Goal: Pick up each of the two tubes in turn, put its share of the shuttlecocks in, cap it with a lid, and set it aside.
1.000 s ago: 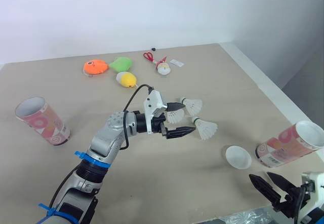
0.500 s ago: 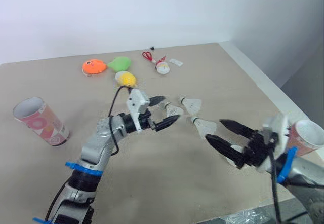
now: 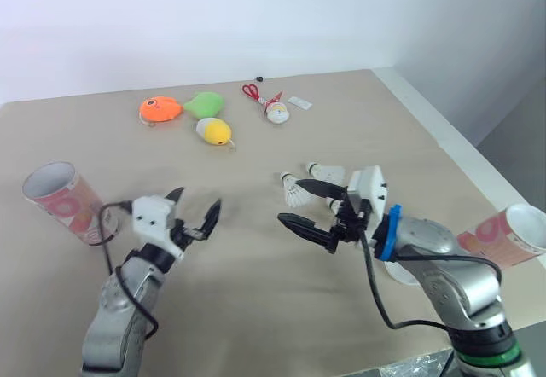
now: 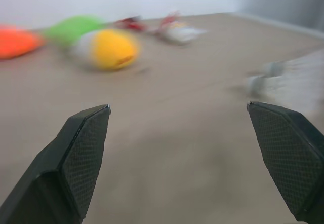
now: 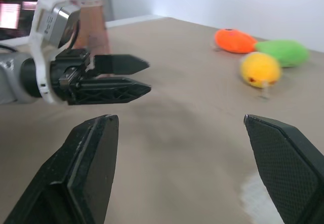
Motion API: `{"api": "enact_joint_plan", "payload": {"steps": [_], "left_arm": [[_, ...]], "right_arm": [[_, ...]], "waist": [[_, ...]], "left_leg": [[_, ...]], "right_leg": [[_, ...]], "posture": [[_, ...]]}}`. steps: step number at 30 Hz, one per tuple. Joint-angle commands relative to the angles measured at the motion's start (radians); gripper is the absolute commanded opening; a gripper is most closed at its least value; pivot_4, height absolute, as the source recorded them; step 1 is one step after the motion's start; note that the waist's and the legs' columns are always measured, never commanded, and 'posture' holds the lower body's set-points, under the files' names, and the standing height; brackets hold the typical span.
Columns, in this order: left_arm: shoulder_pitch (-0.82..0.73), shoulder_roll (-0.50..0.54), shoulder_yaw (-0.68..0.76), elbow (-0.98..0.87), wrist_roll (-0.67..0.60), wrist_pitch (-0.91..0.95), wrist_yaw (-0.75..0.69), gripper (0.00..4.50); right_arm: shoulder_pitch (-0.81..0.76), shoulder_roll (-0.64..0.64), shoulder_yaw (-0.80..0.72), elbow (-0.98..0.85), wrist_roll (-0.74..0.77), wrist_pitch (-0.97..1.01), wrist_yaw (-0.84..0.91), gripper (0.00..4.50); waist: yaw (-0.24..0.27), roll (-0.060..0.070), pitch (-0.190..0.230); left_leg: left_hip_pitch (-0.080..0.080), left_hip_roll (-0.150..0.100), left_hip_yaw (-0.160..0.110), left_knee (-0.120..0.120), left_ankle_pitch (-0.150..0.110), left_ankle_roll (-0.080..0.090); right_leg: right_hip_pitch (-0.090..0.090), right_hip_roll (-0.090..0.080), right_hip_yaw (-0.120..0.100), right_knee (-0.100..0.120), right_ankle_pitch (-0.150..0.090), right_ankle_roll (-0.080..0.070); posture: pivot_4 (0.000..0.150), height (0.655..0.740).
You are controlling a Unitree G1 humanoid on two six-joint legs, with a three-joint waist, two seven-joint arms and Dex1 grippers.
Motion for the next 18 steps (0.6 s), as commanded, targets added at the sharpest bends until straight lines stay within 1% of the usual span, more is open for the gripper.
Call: {"api": "enact_joint_plan", "payload": {"steps": [1,6,9,12,18], "left_arm": [[0.055,-0.025,0.05,-0.067,0.042,-0.078,0.077,4.5],[0.147,-0.112,0.123,-0.075,0.055,-0.138,0.195,4.5],[0.137,-0.141,0.175,-0.045,0.038,-0.148,0.249,4.5],[0.096,-0.127,0.218,-0.008,0.031,-0.142,0.271,4.5],[0.004,-0.077,0.258,0.096,0.036,-0.14,0.285,4.5]], "right_arm": [[-0.041,0.02,0.02,0.022,-0.018,-0.043,0.045,4.23],[-0.103,0.037,0.038,0.07,-0.019,-0.041,0.1,4.23],[-0.131,0.049,0.052,0.095,-0.022,-0.034,0.122,4.23],[-0.148,0.064,0.067,0.111,-0.025,-0.029,0.138,4.23],[-0.187,0.097,0.101,0.151,-0.038,-0.028,0.169,4.23]], "waist": [[0.001,0.0,0.0],[0.001,-0.001,0.0],[0.001,-0.002,0.001],[0.001,-0.002,0.001],[0.001,-0.002,0.001]], "left_leg": [[0.0,0.0,0.001,0.0,0.0,0.0],[0.001,-0.001,0.002,0.001,0.0,-0.001],[0.002,0.0,0.005,0.001,0.0,0.0],[0.001,0.001,0.006,0.001,0.0,0.0],[0.002,0.002,0.008,0.001,0.0,0.0]], "right_leg": [[0.0,0.0,0.001,0.0,0.001,0.0],[0.0,0.0,0.003,0.0,0.002,0.0],[0.0,0.002,0.004,0.0,0.003,0.001],[0.0,0.003,0.003,0.0,0.003,0.0],[-0.001,0.004,0.004,0.0,0.004,-0.001]], "posture": [[0.15,0.74],[0.15,0.74],[0.15,0.74],[0.15,0.74],[0.15,0.74]]}}
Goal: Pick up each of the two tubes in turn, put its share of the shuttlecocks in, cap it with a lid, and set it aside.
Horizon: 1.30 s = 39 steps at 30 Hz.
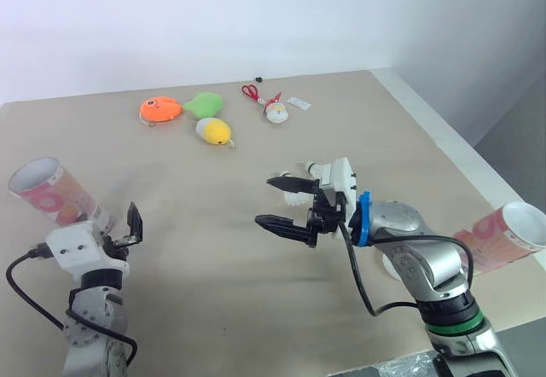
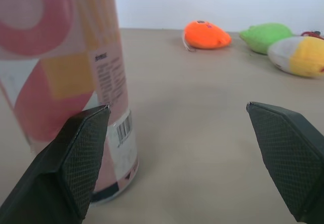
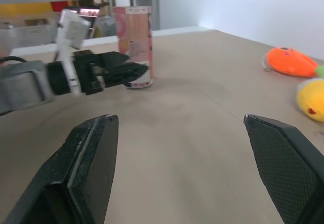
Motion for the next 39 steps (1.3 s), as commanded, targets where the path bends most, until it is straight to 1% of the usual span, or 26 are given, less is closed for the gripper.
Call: {"api": "enact_joint_plan", "payload": {"steps": [1,5,9,11,14,16,20,23,24,27,31,39], "left_arm": [[-0.037,0.032,0.03,0.048,-0.004,-0.021,-0.001,4.5],[-0.085,0.065,0.046,0.135,-0.011,-0.037,-0.012,4.5],[-0.107,0.084,0.048,0.175,-0.024,-0.042,-0.035,4.5],[-0.107,0.083,0.043,0.174,-0.027,-0.035,-0.033,4.5],[-0.076,0.069,0.001,0.129,-0.011,-0.024,-0.035,4.5],[-0.03,0.029,-0.011,0.073,0.001,-0.017,0.005,4.5],[0.072,-0.02,-0.023,-0.027,0.031,-0.015,0.047,4.5],[0.098,-0.038,0.011,-0.051,0.046,-0.026,0.097,4.5],[0.094,-0.039,0.029,-0.047,0.042,-0.026,0.111,4.5],[0.052,-0.02,0.089,0.001,0.016,-0.019,0.134,4.5],[-0.038,0.052,0.143,0.126,-0.007,0.001,0.122,4.5],[-0.218,0.181,0.175,0.387,-0.034,0.001,0.08,4.5]], "right_arm": [[-0.035,0.014,0.007,0.008,-0.009,-0.01,0.024,4.23],[-0.039,0.02,0.011,0.02,-0.02,-0.016,0.036,4.23],[-0.026,0.02,0.004,0.017,-0.032,-0.021,0.037,4.23],[-0.016,0.016,0.0,0.009,-0.037,-0.022,0.038,4.23],[-0.006,0.007,-0.007,0.004,-0.039,-0.022,0.039,4.23],[-0.006,0.002,-0.012,0.004,-0.036,-0.019,0.044,4.23],[-0.014,0.01,-0.009,0.016,-0.039,-0.025,0.047,4.23],[-0.014,0.021,-0.003,0.033,-0.047,-0.036,0.048,4.23],[-0.015,0.023,-0.002,0.035,-0.047,-0.034,0.049,4.23],[-0.021,0.035,0.001,0.044,-0.049,-0.034,0.052,4.23],[-0.033,0.048,0.004,0.057,-0.058,-0.036,0.054,4.23],[-0.043,0.064,0.001,0.049,-0.064,-0.021,0.044,4.23]], "waist": [[0.0,0.0,0.0],[0.0,0.0,0.0],[0.0,-0.001,0.0],[0.0,-0.001,0.0],[0.0,-0.001,0.0],[0.0,-0.001,0.0],[-0.002,-0.003,0.0],[-0.003,-0.003,0.0],[-0.003,-0.003,0.0],[-0.003,-0.003,0.0],[-0.003,-0.003,0.0],[-0.004,-0.004,0.0]], "left_leg": [[0.0,0.0,0.0,0.0,0.0,0.0],[0.0,0.0,0.001,0.0,0.0,0.0],[-0.001,0.0,0.002,0.0,0.0,0.0],[-0.001,0.0,0.002,0.0,0.0,0.0],[-0.001,0.0,0.003,0.0,0.0,0.0],[-0.001,0.0,0.004,0.0,0.0,0.0],[-0.001,0.0,0.006,0.0,0.0,0.0],[-0.001,0.001,0.006,0.0,0.0,0.0],[-0.001,0.002,0.006,0.0,0.0,0.0],[-0.001,0.003,0.005,0.0,0.0,0.0],[0.0,0.004,0.005,0.0,0.0,0.0],[-0.001,0.005,0.006,0.0,0.001,-0.001]], "right_leg": [[0.0,0.0,0.0,0.0,0.0,0.0],[-0.001,0.0,0.001,0.0,0.0,0.0],[-0.001,-0.001,0.002,0.0,0.004,-0.006],[-0.001,0.0,0.002,0.0,0.004,-0.005],[-0.002,-0.001,0.003,0.0,0.004,-0.005],[-0.002,-0.001,0.003,0.0,0.004,-0.005],[-0.003,-0.002,0.006,0.0,0.004,-0.004],[-0.004,0.0,0.006,0.0,0.004,-0.004],[-0.004,0.001,0.006,0.0,0.003,-0.001],[-0.004,0.003,0.005,0.0,0.003,-0.001],[-0.004,0.005,0.005,0.001,0.005,-0.003],[-0.005,0.005,0.005,0.001,0.006,-0.005]], "posture": [[0.15,0.74],[0.15,0.74],[0.15,0.74],[0.15,0.74],[0.15,0.74],[0.15,0.74],[0.15,0.74],[0.15,0.74],[0.15,0.74],[0.15,0.74],[0.15,0.74],[0.15,0.74]]}}
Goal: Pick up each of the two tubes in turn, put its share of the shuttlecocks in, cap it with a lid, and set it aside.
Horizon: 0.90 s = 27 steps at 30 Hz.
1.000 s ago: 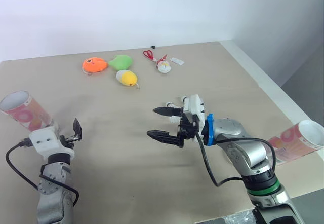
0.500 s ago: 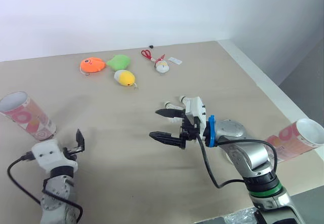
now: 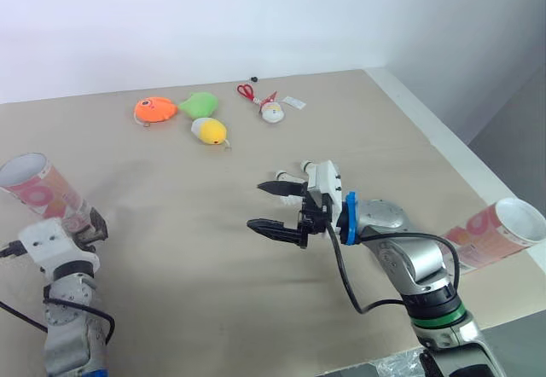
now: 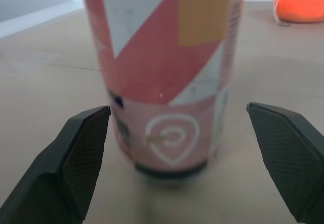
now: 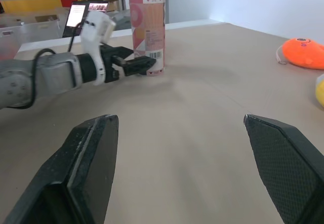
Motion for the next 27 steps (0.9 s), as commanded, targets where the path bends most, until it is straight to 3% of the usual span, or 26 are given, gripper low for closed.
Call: {"api": "enact_joint_plan", "payload": {"steps": [1,13,17,23,27], "left_arm": [[-0.074,0.056,0.03,0.104,-0.014,-0.013,-0.022,4.5],[-0.18,0.083,0.025,0.275,-0.022,-0.044,-0.045,4.5],[-0.171,0.074,0.022,0.272,-0.026,-0.043,-0.042,3.37],[-0.156,0.078,-0.003,0.225,-0.023,-0.065,-0.078,3.37],[-0.144,0.132,-0.054,0.139,-0.052,-0.047,-0.213,3.37]], "right_arm": [[-0.016,0.011,-0.01,-0.033,0.01,0.005,-0.014,4.23],[0.003,0.011,-0.013,-0.068,0.008,0.017,-0.039,4.23],[0.002,0.009,-0.015,-0.065,0.008,0.017,-0.042,4.5],[0.025,0.003,-0.029,-0.067,-0.007,0.004,-0.065,4.5],[0.1,0.008,-0.062,-0.117,-0.043,-0.027,-0.149,4.5]], "waist": [[0.0,0.0,0.0],[0.0,-0.001,0.0],[0.0,-0.001,0.0],[0.0,-0.001,0.0],[0.004,-0.002,0.0]], "left_leg": [[0.0,0.0,0.0,0.0,0.0,0.0],[0.0,-0.001,0.001,0.0,0.0,0.0],[0.0,-0.001,0.001,0.0,0.0,0.0],[0.0,-0.001,0.001,0.0,0.0,0.0],[-0.001,-0.002,0.001,0.0,0.0,0.0]], "right_leg": [[0.0,0.0,0.0,0.0,0.0,0.0],[0.0,-0.002,0.0,0.0,0.002,-0.004],[0.0,-0.002,0.0,0.0,0.003,-0.004],[0.0,-0.002,0.0,0.0,0.002,-0.003],[-0.001,-0.004,0.0,0.0,0.002,-0.003]], "posture": [[0.15,0.74],[0.15,0.74],[0.15,0.74],[0.15,0.74],[0.15,0.74]]}}
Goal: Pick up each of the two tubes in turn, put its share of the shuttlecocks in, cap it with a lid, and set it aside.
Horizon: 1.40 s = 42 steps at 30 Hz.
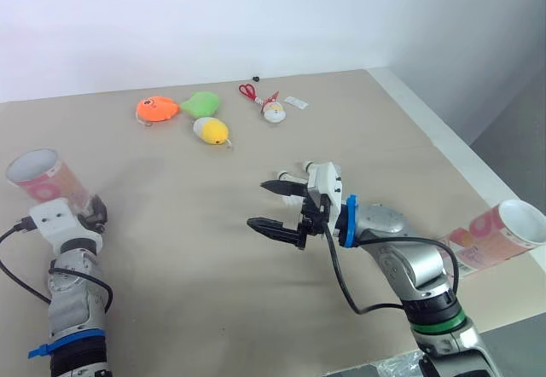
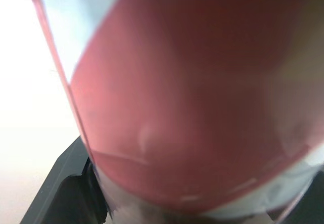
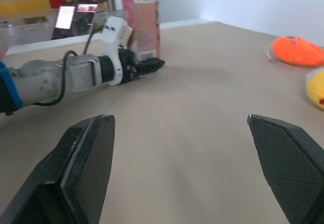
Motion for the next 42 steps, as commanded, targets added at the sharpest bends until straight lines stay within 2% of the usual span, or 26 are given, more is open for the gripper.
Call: {"api": "enact_joint_plan", "payload": {"steps": [1,5,8,9,14,18,26,29,30,33,36,38,42], "left_arm": [[0.002,0.081,-0.054,-0.128,-0.062,0.038,-0.174,3.37],[0.006,0.313,-0.16,-0.246,-0.099,0.089,-0.513,3.37],[-0.037,0.536,-0.228,-0.255,-0.156,0.182,-0.797,3.37],[-0.048,0.579,-0.24,-0.25,-0.177,0.215,-0.855,3.37],[-0.102,0.84,-0.419,-0.228,-0.095,0.239,-1.186,3.37],[-0.146,0.909,-0.53,-0.231,-0.006,0.226,-1.282,3.37],[-0.216,0.85,-0.59,-0.259,0.019,0.285,-1.309,3.37],[-0.199,0.849,-0.591,-0.265,0.025,0.299,-1.314,3.34],[-0.196,0.848,-0.591,-0.266,0.025,0.302,-1.315,3.34],[-0.185,0.854,-0.596,-0.275,0.024,0.334,-1.323,3.34],[-0.171,0.858,-0.599,-0.286,0.028,0.354,-1.325,3.34],[-0.164,0.856,-0.598,-0.288,0.032,0.353,-1.321,3.34],[-0.169,0.846,-0.609,-0.289,0.04,0.366,-1.313,3.34]], "right_arm": [[0.066,0.009,-0.068,-0.103,-0.023,-0.035,-0.102,4.5],[0.189,0.001,-0.086,-0.216,-0.086,-0.028,-0.22,4.5],[0.233,0.021,-0.061,-0.238,-0.159,0.021,-0.333,4.5],[0.236,0.025,-0.047,-0.235,-0.174,0.036,-0.349,4.5],[0.199,0.111,0.045,-0.143,-0.281,0.059,-0.462,4.5],[0.154,0.182,0.056,-0.063,-0.322,0.06,-0.524,4.5],[0.08,0.293,0.043,0.116,-0.374,0.002,-0.603,4.5],[0.047,0.322,0.031,0.167,-0.382,-0.025,-0.618,3.66],[0.035,0.33,0.027,0.186,-0.383,-0.035,-0.623,3.1],[0.006,0.352,0.012,0.231,-0.387,-0.059,-0.639,1.78],[0.0,0.365,0.001,0.233,-0.374,-0.069,-0.634,0.11],[0.014,0.368,-0.003,0.21,-0.358,-0.076,-0.615,0.04],[0.048,0.335,-0.003,0.05,-0.241,-0.087,-0.463,0.04]], "waist": [[0.001,-0.001,0.0],[0.0,-0.003,0.001],[-0.005,-0.002,0.001],[-0.008,-0.002,0.002],[-0.036,-0.001,0.002],[-0.041,-0.002,0.003],[-0.047,-0.003,0.003],[-0.049,-0.003,0.003],[-0.049,-0.003,0.003],[-0.049,-0.003,0.003],[-0.049,-0.003,0.003],[-0.049,-0.003,0.003],[-0.049,-0.003,0.003]], "left_leg": [[-0.001,0.0,0.0,0.0,0.0,0.0],[-0.003,0.0,0.0,0.0,0.0,-0.001],[-0.002,0.001,0.001,-0.001,0.0,-0.003],[-0.001,0.001,0.001,-0.001,0.0,-0.003],[0.001,0.002,0.005,-0.002,0.0,-0.003],[-0.003,0.002,0.007,-0.002,0.0,-0.003],[-0.006,0.003,0.008,-0.002,-0.001,-0.001],[-0.006,0.003,0.008,-0.002,-0.001,-0.001],[-0.006,0.003,0.008,-0.002,-0.001,-0.001],[-0.006,0.003,0.008,-0.002,-0.001,-0.001],[-0.006,0.003,0.008,-0.002,-0.001,-0.001],[-0.005,0.003,0.008,-0.002,-0.001,-0.001],[-0.005,0.003,0.008,-0.002,-0.002,0.0]], "right_leg": [[-0.001,0.0,0.0,0.0,0.0,0.0],[-0.003,0.001,0.0,0.0,-0.001,0.0],[-0.004,0.002,0.0,0.001,-0.005,0.003],[-0.004,0.002,0.001,0.002,-0.006,0.004],[-0.007,0.004,0.004,0.005,-0.01,-0.001],[-0.016,0.005,0.009,0.014,-0.011,0.002],[-0.018,0.006,0.009,0.015,-0.013,0.002],[-0.018,0.006,0.01,0.015,-0.013,0.002],[-0.018,0.006,0.01,0.015,-0.013,0.002],[-0.018,0.006,0.01,0.015,-0.013,0.002],[-0.018,0.006,0.01,0.015,-0.013,0.002],[-0.018,0.005,0.011,0.015,-0.013,0.002],[-0.018,0.006,0.011,0.015,-0.013,0.002]], "posture": [[0.15,0.74],[0.15,0.74],[0.15,0.74],[0.15,0.74],[0.15,0.74],[0.15,0.74],[0.15,0.74],[0.15,0.74],[0.15,0.74],[0.15,0.74],[0.15,0.74],[0.15,0.74],[0.15,0.74]]}}
